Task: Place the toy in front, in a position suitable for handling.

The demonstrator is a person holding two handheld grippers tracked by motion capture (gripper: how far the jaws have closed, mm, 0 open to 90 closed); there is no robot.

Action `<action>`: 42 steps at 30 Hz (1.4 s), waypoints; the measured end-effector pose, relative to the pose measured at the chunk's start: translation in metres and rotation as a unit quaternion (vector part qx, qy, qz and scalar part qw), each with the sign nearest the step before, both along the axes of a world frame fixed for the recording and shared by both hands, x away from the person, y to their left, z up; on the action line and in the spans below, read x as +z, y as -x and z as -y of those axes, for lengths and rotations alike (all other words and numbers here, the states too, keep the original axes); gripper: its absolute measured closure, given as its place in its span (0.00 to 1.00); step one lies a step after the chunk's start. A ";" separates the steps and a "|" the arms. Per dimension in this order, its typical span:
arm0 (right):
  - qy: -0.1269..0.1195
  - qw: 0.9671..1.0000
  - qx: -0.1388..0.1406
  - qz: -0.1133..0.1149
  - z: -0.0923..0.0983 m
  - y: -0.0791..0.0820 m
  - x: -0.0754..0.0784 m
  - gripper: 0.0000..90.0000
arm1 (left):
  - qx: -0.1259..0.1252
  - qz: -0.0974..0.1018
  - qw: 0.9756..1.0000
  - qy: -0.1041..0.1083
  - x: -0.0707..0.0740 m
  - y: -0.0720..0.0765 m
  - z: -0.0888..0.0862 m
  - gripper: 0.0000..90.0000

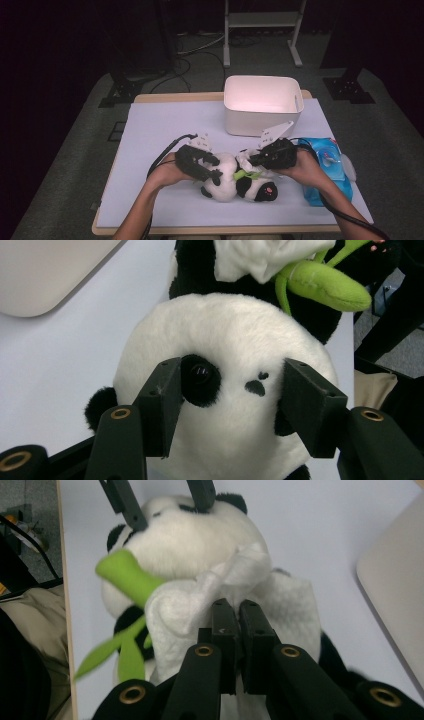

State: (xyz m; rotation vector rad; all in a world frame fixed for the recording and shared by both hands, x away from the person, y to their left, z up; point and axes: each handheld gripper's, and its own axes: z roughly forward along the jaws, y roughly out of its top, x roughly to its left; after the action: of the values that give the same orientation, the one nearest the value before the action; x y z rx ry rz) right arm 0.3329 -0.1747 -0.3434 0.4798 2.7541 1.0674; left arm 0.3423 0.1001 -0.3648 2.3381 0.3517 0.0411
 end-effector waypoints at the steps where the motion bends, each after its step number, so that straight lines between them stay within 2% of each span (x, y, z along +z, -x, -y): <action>1: -0.003 1.000 -0.002 -0.005 0.004 0.001 -0.001 0.96 | 0.001 0.000 1.000 0.001 0.000 0.000 0.000 0.48; 4: -0.001 1.000 -0.010 -0.014 0.015 0.004 -0.007 0.96 | 0.009 -0.004 1.000 0.002 0.000 -0.001 0.002 0.48; 8: -0.010 0.999 -0.021 -0.026 0.029 0.009 -0.013 0.97 | 0.009 -0.005 1.000 -0.001 0.000 -0.002 0.003 0.48; 14: -0.011 0.999 -0.017 -0.043 0.042 0.016 -0.019 0.97 | 0.007 -0.008 1.000 -0.007 0.001 -0.003 0.004 0.48; 16: -0.006 0.999 -0.012 -0.041 0.044 0.018 -0.020 0.96 | 0.009 -0.008 1.000 -0.007 0.001 -0.003 0.004 0.48; 19: -0.004 0.999 -0.022 -0.040 0.044 0.018 -0.020 0.84 | 0.008 -0.009 1.000 -0.007 0.001 -0.003 0.005 0.48; 20: -0.001 0.999 -0.023 -0.030 0.043 0.018 -0.020 0.77 | 0.008 -0.009 1.000 -0.007 0.001 -0.003 0.004 0.48; 23: 0.001 0.999 -0.029 -0.024 0.041 0.016 -0.020 0.68 | 0.006 -0.008 1.000 -0.006 0.001 -0.004 0.004 0.48; 26: 0.003 0.999 -0.025 -0.025 0.037 0.013 -0.020 0.65 | 0.006 -0.008 1.000 -0.002 0.000 -0.004 0.004 0.49; 29: -0.007 0.999 -0.019 -0.042 0.033 0.007 -0.020 0.63 | 0.002 -0.006 1.000 0.000 -0.001 -0.004 0.005 0.49; 32: -0.013 0.998 -0.018 -0.050 0.031 0.005 -0.022 0.66 | 0.003 -0.010 1.000 0.001 -0.001 -0.005 0.004 0.49; 38: -0.008 0.999 -0.011 -0.038 0.029 0.008 -0.022 0.91 | 0.009 -0.012 1.000 0.001 -0.001 -0.006 0.004 0.49; 42: -0.007 0.999 -0.004 -0.038 0.033 0.010 -0.017 0.95 | 0.010 -0.010 1.000 0.000 -0.001 -0.006 0.004 0.48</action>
State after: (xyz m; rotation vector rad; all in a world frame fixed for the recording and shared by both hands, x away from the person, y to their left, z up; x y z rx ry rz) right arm 0.3231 -0.2075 -0.3600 0.5429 2.8099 1.0887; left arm 0.3484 0.0958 -0.3660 2.3372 0.3860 0.0270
